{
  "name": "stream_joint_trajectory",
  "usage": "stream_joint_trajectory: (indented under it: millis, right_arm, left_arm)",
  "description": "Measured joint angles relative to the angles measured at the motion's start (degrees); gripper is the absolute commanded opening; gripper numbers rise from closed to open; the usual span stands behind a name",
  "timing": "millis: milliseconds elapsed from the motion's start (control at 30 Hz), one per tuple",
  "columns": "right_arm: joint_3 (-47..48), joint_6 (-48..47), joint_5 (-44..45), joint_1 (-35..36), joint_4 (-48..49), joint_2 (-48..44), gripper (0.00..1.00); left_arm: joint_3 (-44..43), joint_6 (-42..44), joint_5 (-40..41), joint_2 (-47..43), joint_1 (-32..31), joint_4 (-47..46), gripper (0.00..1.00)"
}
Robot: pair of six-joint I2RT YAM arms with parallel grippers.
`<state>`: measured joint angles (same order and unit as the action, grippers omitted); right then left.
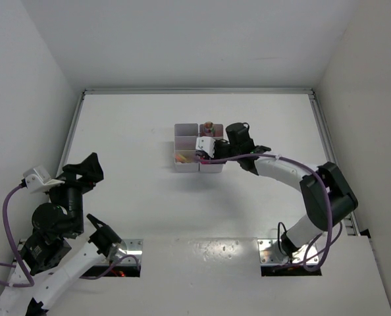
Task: Sort the stationery into containers
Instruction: Place the pen in the storage box, then reset both arms
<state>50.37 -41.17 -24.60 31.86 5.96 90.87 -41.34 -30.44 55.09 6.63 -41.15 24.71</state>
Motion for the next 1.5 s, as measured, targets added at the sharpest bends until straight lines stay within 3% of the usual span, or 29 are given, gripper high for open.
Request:
stream_joint_trajectory:
  millis: [200,400,867,967,1000,1500]
  right_arm:
    - [-0.2,0.0,-2.8,-1.4,0.5,1.4,0.04]
    - [-0.2,0.1,-4.7,-2.9,1.0,2.8,0.20]
    - [-0.2,0.3,-6.0,-4.1,1.3,3.0,0.40]
    - [-0.2,0.4,-6.0,-4.3,1.3,3.0,0.40]
    - [-0.2,0.4,-6.0,-4.3,1.3,3.0,0.45]
    - [0.7,3.0,-10.0,-4.4,-2.8,-1.2,0.45]
  left_arm:
    - [0.0,0.0,0.0,0.0,0.0,0.0,0.93]
    - [0.0,0.0,0.0,0.0,0.0,0.0,0.93]
    - [0.0,0.0,0.0,0.0,0.0,0.0,0.93]
    - [0.0,0.0,0.0,0.0,0.0,0.0,0.93]
    - [0.0,0.0,0.0,0.0,0.0,0.0,0.93]
    - [0.0,0.2,-0.7,0.7,0.0,-0.4,0.91]
